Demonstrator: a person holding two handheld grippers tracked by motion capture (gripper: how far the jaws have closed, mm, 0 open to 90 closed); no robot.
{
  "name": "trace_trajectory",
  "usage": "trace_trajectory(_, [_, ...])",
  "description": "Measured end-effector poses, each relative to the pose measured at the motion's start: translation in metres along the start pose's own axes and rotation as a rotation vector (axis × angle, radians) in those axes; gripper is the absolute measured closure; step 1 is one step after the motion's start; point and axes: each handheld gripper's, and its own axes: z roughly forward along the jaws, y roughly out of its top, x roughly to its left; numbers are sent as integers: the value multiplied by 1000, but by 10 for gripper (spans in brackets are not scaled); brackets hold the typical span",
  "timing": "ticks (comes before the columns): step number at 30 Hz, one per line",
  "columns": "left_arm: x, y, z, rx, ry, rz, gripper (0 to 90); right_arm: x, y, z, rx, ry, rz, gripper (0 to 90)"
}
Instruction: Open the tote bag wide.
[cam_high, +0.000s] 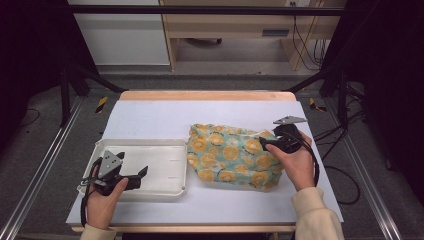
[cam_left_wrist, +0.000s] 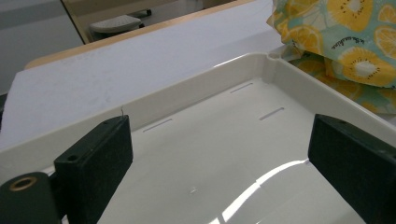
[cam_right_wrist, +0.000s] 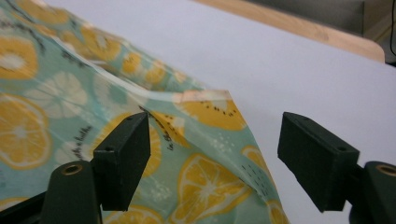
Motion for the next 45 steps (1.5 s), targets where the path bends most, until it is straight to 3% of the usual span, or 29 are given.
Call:
trace_trajectory(4, [-2,0,1,0,-4,8,66,-1,-1,10,60,-13,17,261])
trace_trajectory(5, [-3,1,1,4,-16,13,66,1,-3,16,107,0,1,412])
trace_trajectory(6, [-3,1,1,4,-16,13,66,1,-3,16,107,0,1,412])
trace_trajectory(7, [-4,0,2,7,-17,13,66,2,-5,17,111,7,0,619])
trace_trajectory(8, [-4,0,2,8,-19,12,66,3,-6,16,102,18,5,719])
trace_trajectory(9, [-4,0,2,8,-19,12,66,3,-6,16,102,18,5,719])
trace_trajectory(10, [-4,0,2,8,-22,11,66,2,-8,10,61,21,2,870])
trace_trajectory(11, [-3,0,3,10,-24,12,66,2,-10,8,50,25,4,889])
trace_trajectory(12, [-3,0,3,10,-24,12,66,2,-10,8,50,25,4,889])
trace_trajectory(16, [-3,-1,3,18,-31,7,66,10,-26,-16,-60,75,14,896])
trace_trajectory(19, [-6,0,4,19,-49,11,68,20,-45,-28,-110,116,-6,895])
trace_trajectory(25, [-13,10,6,15,-92,30,124,37,-91,-55,-198,192,15,893])
trace_trajectory(28, [-19,20,6,2,-108,37,140,40,-101,-58,-201,207,14,894])
trace_trajectory(29, [-23,28,8,2,-127,48,140,45,-115,-57,-197,223,7,894])
trace_trajectory(33, [-33,42,16,24,-137,91,143,47,-132,-50,-180,231,19,894])
trace_trajectory(34, [-36,47,19,33,-142,107,143,47,-137,-53,-159,227,-10,892])
trace_trajectory(36, [-46,62,29,34,-170,141,143,46,-137,-57,-160,232,-21,893])
trace_trajectory(38, [-50,68,33,32,-184,146,143,44,-139,-56,-152,240,-16,894])
trace_trajectory(39, [-56,81,45,38,-207,167,143,45,-140,-55,-144,244,-20,896])
trace_trajectory(45, [-71,104,74,54,-264,188,151,50,-143,-56,-122,259,-48,896])
